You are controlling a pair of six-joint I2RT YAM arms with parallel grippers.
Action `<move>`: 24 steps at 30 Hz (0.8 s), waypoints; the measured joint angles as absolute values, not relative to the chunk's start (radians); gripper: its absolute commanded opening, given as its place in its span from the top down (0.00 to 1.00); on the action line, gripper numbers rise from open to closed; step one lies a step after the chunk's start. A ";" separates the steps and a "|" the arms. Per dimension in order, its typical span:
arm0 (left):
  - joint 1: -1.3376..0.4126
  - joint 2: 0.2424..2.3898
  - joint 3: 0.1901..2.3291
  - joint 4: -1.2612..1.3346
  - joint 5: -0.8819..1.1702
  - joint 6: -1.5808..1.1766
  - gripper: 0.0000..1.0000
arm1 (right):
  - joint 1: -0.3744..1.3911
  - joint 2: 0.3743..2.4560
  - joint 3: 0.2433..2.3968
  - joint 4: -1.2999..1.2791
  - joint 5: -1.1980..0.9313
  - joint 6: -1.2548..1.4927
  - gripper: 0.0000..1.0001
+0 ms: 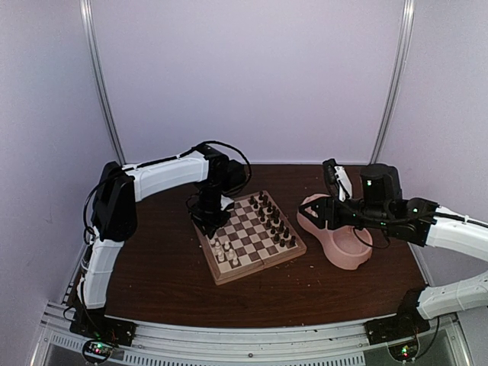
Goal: Set up the chess pieces on the board
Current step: Place the king at e1.
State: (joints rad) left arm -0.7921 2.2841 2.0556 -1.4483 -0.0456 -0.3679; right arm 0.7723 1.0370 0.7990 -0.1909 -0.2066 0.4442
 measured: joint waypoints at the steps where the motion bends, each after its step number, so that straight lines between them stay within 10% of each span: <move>1: -0.792 2.284 2.056 -1.448 -0.045 -0.368 0.93 | 0.772 1.035 0.799 -0.191 -0.207 0.444 0.46; 24: -0.804 2.284 2.056 -1.440 -0.042 -0.373 0.68 | 0.772 1.012 0.797 -0.191 -0.206 0.445 0.46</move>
State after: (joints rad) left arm -0.8043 2.2837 2.0556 -1.4403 -0.0422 -0.3725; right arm 0.7715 1.0122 0.7975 -0.1913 -0.2062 0.4446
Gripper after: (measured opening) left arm 0.308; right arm 0.539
